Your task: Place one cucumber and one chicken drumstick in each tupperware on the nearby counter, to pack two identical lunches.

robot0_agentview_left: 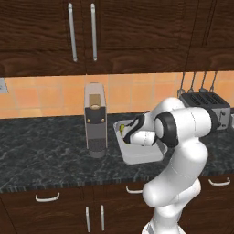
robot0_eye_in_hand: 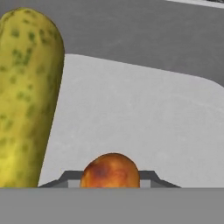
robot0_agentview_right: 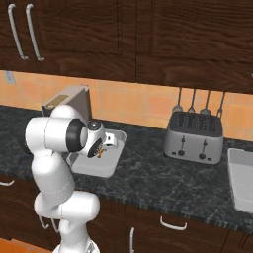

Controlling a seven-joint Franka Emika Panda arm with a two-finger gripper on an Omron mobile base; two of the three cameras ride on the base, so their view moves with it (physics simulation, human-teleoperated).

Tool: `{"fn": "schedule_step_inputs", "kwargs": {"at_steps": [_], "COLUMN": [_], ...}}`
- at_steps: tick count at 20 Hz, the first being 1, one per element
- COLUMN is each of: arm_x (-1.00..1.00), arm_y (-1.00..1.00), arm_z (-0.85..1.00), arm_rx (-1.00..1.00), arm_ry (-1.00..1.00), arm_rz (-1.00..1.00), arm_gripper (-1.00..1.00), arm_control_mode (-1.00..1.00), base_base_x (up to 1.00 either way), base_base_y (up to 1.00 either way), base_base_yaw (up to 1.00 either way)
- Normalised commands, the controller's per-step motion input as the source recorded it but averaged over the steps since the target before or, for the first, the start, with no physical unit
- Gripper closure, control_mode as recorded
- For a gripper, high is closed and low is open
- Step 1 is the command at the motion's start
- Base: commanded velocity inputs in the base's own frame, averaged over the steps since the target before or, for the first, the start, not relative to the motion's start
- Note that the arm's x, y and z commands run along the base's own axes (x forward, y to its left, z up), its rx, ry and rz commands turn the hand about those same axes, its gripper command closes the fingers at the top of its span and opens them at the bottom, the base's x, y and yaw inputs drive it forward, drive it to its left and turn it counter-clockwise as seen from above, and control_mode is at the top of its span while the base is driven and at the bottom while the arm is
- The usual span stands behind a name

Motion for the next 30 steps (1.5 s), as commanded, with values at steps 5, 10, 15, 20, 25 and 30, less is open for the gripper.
{"fn": "schedule_step_inputs", "kwargs": {"at_steps": [5,10,15,20,25,30], "arm_x": [0.12,0.0,-0.29,-0.66,-0.7,-0.69], "arm_y": [0.0,0.0,0.0,0.0,0.0,0.0], "arm_z": [-0.19,0.02,0.33,0.68,0.81,0.93], "arm_rx": [0.0,0.0,0.0,0.0,0.0,0.0], "arm_ry": [0.0,0.0,-0.05,-0.12,-0.07,-0.01], "arm_rz": [0.0,0.0,0.0,0.0,-0.03,-0.09], "arm_gripper": [-1.0,-1.0,-1.0,-1.0,-1.0,-1.0], "arm_control_mode": [-1.0,-1.0,-1.0,-1.0,-1.0,-1.0], "base_base_x": [0.0,0.0,0.0,0.0,0.0,0.0], "base_base_y": [0.0,0.0,0.0,0.0,0.0,0.0], "base_base_yaw": [0.0,0.0,0.0,0.0,0.0,0.0]}}
